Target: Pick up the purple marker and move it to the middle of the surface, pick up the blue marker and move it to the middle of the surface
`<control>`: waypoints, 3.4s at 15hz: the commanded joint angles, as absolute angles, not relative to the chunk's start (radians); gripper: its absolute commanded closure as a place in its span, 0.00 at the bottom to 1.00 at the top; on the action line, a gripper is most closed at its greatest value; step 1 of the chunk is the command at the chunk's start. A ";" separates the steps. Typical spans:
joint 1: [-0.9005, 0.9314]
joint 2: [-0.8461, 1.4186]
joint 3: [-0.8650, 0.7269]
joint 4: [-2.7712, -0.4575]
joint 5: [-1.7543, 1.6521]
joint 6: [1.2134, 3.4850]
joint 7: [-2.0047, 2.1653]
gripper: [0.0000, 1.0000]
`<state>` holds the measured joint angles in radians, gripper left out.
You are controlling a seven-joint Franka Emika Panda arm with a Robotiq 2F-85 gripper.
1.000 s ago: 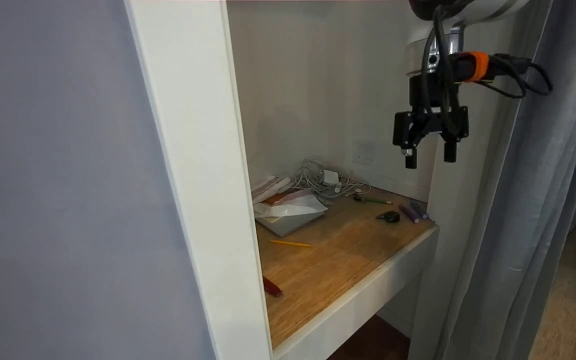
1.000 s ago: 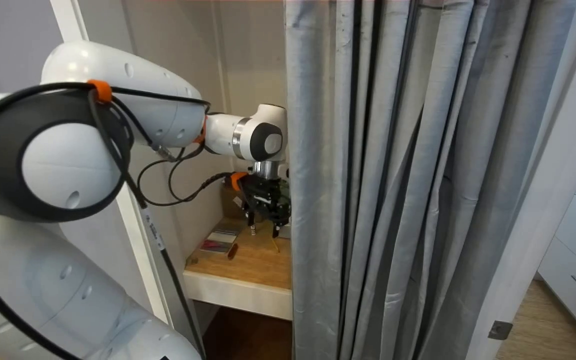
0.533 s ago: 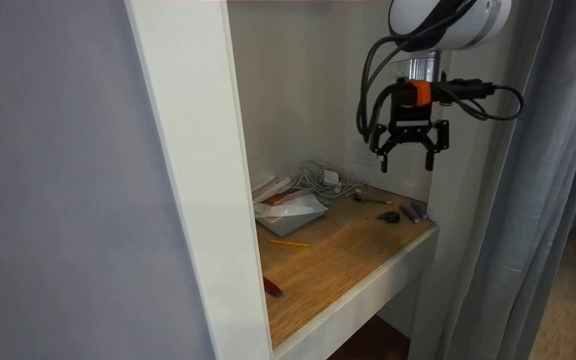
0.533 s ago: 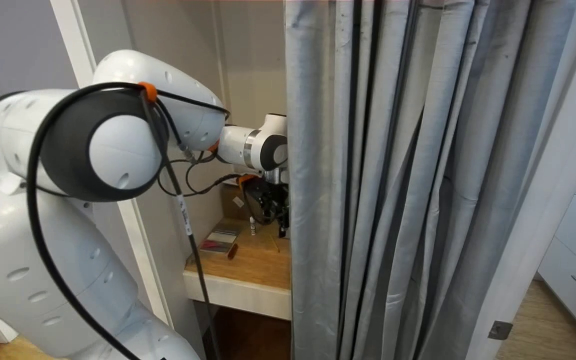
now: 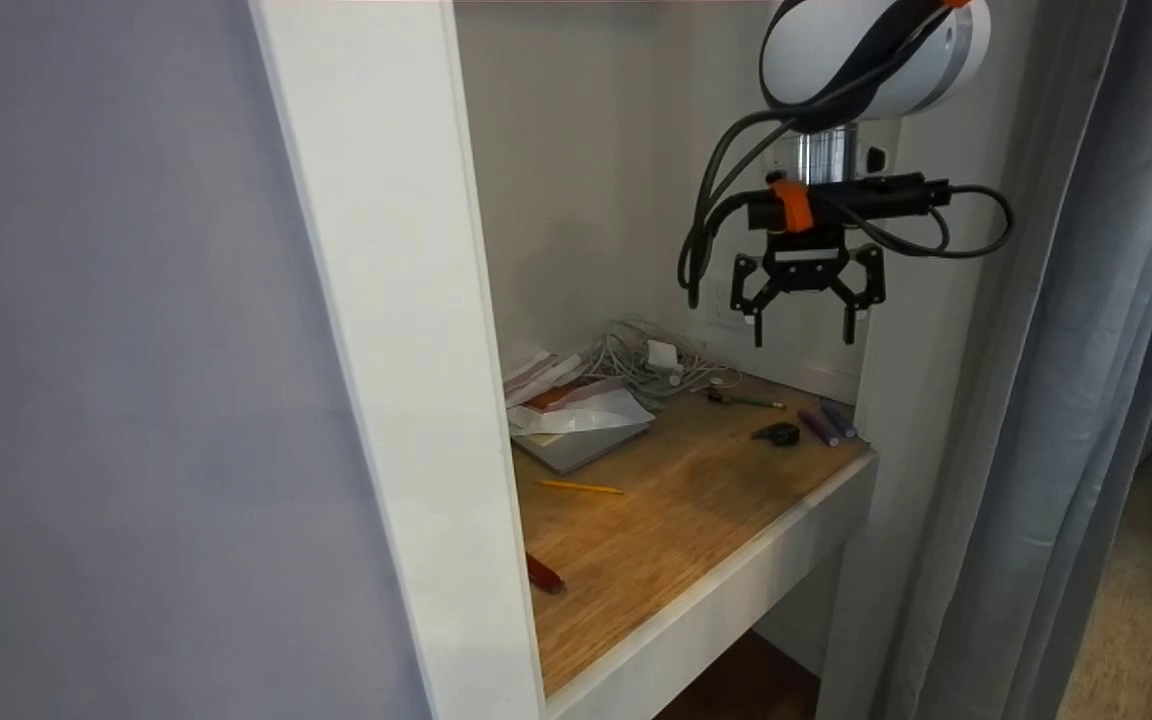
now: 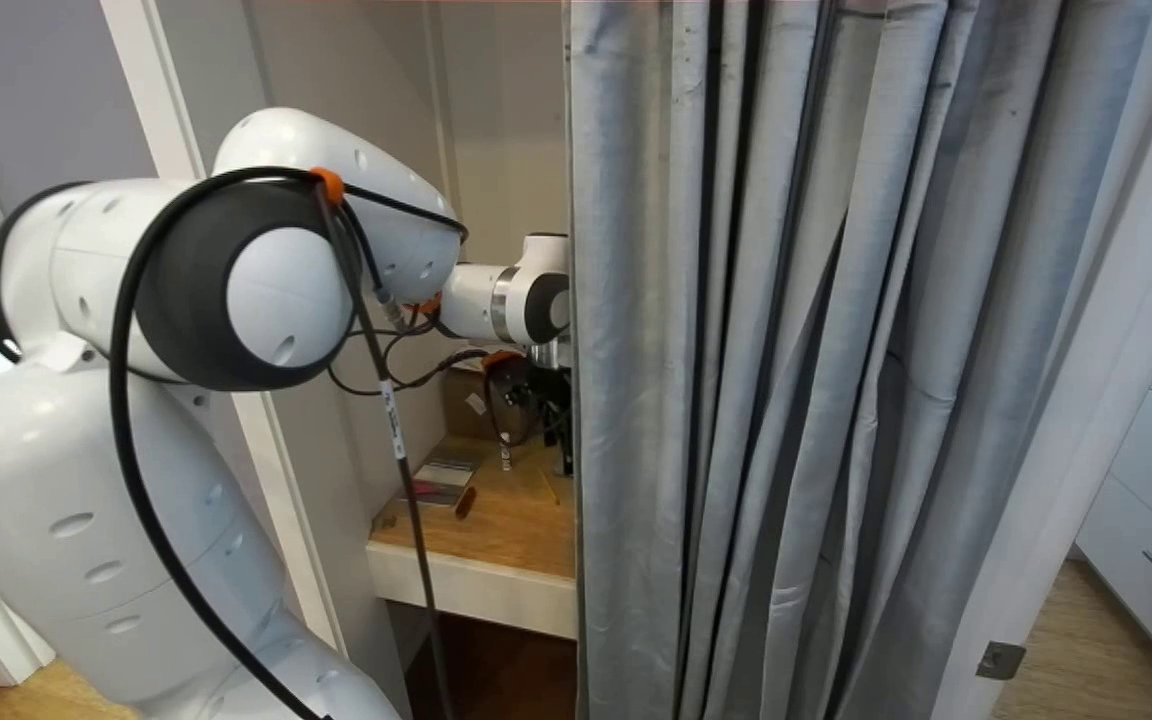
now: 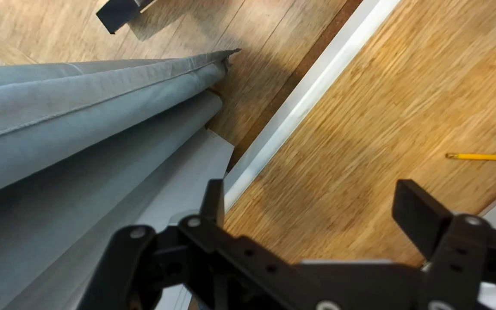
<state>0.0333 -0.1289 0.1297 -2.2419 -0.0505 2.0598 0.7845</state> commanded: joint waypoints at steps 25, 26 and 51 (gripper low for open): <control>-0.085 0.360 -0.047 -2.166 0.054 2.737 0.231 0.00; -0.089 0.390 -0.051 -2.147 0.057 2.744 0.204 0.00; -0.241 0.677 0.025 -1.943 0.071 2.969 -0.022 0.00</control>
